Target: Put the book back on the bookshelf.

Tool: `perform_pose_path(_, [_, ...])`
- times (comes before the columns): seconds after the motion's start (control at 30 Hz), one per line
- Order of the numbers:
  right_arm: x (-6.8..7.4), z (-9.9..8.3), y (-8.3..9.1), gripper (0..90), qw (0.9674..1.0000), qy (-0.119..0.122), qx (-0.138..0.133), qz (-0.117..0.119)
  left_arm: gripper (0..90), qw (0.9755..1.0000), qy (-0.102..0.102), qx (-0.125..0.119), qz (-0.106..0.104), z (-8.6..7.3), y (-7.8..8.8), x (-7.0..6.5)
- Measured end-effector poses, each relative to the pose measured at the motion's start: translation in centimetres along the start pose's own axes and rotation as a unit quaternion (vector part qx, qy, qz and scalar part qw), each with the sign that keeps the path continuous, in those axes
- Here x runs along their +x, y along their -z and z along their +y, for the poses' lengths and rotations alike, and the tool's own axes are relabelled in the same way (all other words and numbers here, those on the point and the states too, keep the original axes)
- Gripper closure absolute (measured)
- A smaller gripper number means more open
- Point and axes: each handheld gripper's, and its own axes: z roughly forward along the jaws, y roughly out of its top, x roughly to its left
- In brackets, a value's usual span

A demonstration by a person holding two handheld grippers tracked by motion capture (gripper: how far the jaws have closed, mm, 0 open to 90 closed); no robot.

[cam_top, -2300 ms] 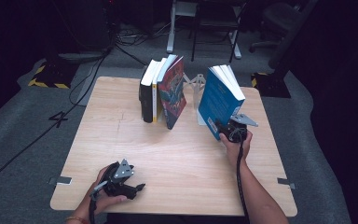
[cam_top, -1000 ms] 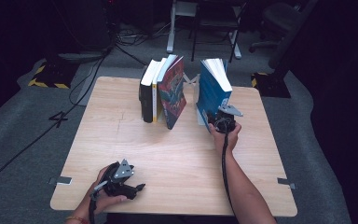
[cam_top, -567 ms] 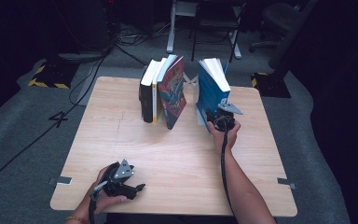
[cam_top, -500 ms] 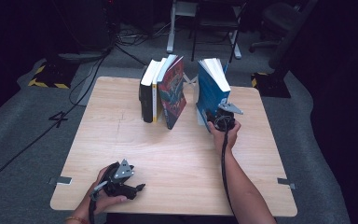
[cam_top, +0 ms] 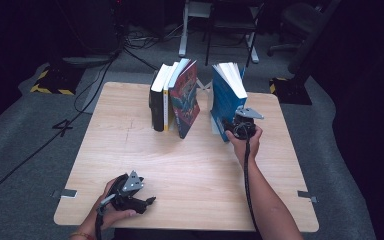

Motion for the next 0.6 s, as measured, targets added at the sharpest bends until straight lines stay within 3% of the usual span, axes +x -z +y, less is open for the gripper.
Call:
perform_pose_path(0.3, [-0.1, 1.0, 1.4, 51.0, 0.9995, 0.03, 0.003, 0.007, 19.2, 1.0, 0.0, 0.0, 0.0, 0.0, 0.0, 0.0])
perform_pose_path(0.6, [0.0, 1.5, 2.4, 47.7, 0.9975, 0.06, 0.027, 0.025, 19.2, 1.0, 0.0, 0.0, 0.0, 0.0, 0.0, 0.0])
